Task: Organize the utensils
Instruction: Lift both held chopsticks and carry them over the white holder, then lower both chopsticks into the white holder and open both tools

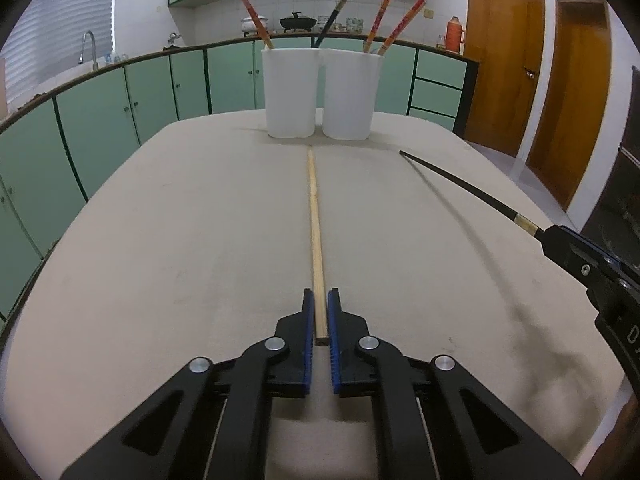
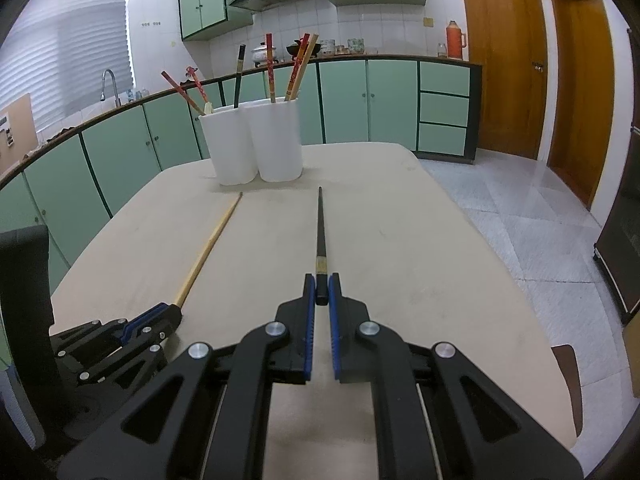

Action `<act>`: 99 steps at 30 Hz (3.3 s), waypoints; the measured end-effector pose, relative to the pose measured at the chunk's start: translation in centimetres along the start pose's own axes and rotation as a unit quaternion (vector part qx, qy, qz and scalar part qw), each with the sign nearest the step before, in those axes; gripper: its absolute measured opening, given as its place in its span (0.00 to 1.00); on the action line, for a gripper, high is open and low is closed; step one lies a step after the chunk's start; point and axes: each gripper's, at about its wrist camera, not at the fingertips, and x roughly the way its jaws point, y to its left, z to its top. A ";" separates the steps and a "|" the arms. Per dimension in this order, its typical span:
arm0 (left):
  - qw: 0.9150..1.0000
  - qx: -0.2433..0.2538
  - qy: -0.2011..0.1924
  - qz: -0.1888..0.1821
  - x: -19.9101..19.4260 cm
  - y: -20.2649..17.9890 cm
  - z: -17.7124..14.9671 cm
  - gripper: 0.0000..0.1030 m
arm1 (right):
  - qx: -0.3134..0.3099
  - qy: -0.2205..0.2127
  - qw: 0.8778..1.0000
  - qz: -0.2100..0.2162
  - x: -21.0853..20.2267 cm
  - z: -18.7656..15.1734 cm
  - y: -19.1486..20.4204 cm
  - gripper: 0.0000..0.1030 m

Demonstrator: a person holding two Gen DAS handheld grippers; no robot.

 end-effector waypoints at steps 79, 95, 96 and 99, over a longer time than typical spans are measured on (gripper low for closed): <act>0.944 0.022 -0.324 -0.058 -12.8 3.4 32.6 0.06 | -0.064 -0.189 0.972 0.122 -2.7 39.1 3.1 0.06; 0.965 0.017 -0.258 -0.047 0.2 3.9 33.2 0.06 | -0.044 -0.112 0.984 0.131 10.0 36.9 2.7 0.06; 0.966 0.017 -0.253 -0.045 0.8 4.0 33.0 0.06 | -0.042 -0.104 0.985 0.133 10.7 36.5 2.6 0.06; 0.969 0.019 -0.243 -0.041 2.0 4.3 32.7 0.06 | -0.037 -0.087 0.986 0.137 11.9 35.4 2.7 0.06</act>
